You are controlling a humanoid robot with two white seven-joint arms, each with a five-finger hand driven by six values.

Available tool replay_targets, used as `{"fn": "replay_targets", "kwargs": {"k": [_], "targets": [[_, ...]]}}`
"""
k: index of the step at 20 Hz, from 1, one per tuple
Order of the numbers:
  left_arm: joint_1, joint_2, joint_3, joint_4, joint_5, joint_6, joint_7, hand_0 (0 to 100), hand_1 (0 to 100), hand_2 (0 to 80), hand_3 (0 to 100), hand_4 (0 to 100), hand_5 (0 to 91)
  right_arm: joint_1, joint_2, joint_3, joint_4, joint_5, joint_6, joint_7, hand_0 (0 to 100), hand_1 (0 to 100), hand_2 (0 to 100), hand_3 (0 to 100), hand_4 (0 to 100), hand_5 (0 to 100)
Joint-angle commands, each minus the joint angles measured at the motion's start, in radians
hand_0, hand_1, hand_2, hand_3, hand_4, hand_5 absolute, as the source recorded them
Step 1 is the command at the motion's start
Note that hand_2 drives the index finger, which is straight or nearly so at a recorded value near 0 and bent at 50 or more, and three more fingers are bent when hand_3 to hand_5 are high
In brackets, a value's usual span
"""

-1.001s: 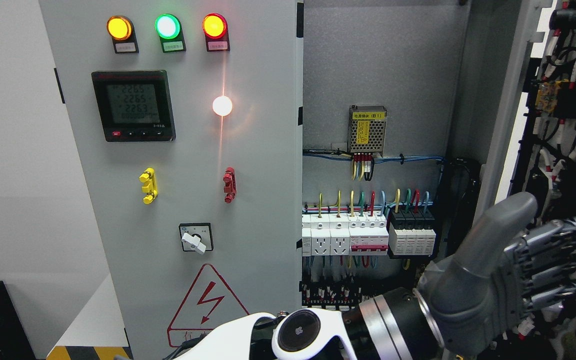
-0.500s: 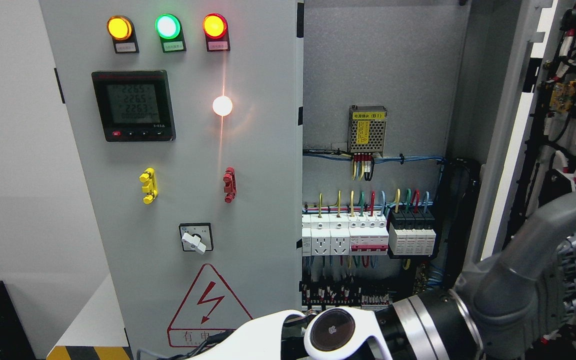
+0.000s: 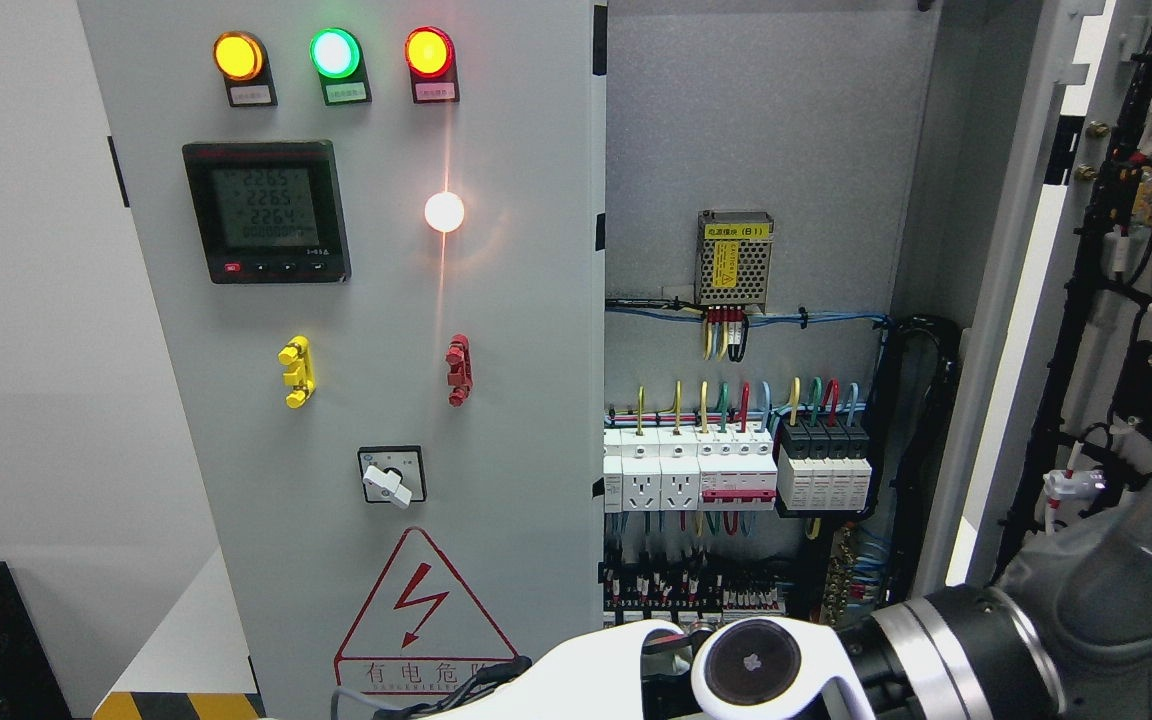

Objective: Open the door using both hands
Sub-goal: 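Keep pushing the button-panel door wide open with the left hand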

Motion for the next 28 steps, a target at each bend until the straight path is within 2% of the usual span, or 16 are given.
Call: {"fn": "replay_targets", "kwargs": {"k": [1, 9, 19, 23, 28], "targets": [[-0.020, -0.088, -0.025, 0.105, 0.001, 0.000, -0.005, 0, 0, 0.0, 0, 0, 0.0, 0.000, 0.000, 0.000, 0.000, -0.025, 0.000, 0.000, 19, 0, 0, 0, 0, 0], [-0.070, -0.094, -0.037, 0.126, 0.015, 0.003, -0.005, 0, 0, 0.0, 0, 0, 0.0, 0.000, 0.000, 0.000, 0.000, -0.025, 0.000, 0.000, 19, 0, 0, 0, 0, 0], [-0.084, -0.094, -0.043, 0.125, 0.012, 0.002, -0.005, 0, 0, 0.0, 0, 0, 0.0, 0.000, 0.000, 0.000, 0.000, -0.025, 0.000, 0.000, 19, 0, 0, 0, 0, 0], [-0.075, -0.077, -0.042, 0.100, 0.012, -0.003, -0.005, 0, 0, 0.0, 0, 0, 0.0, 0.000, 0.000, 0.000, 0.000, -0.025, 0.000, 0.000, 19, 0, 0, 0, 0, 0], [-0.058, -0.007, -0.029, 0.022, 0.012, -0.005, -0.005, 0, 0, 0.0, 0, 0, 0.0, 0.000, 0.000, 0.000, 0.000, -0.025, 0.000, 0.000, 19, 0, 0, 0, 0, 0]]}}
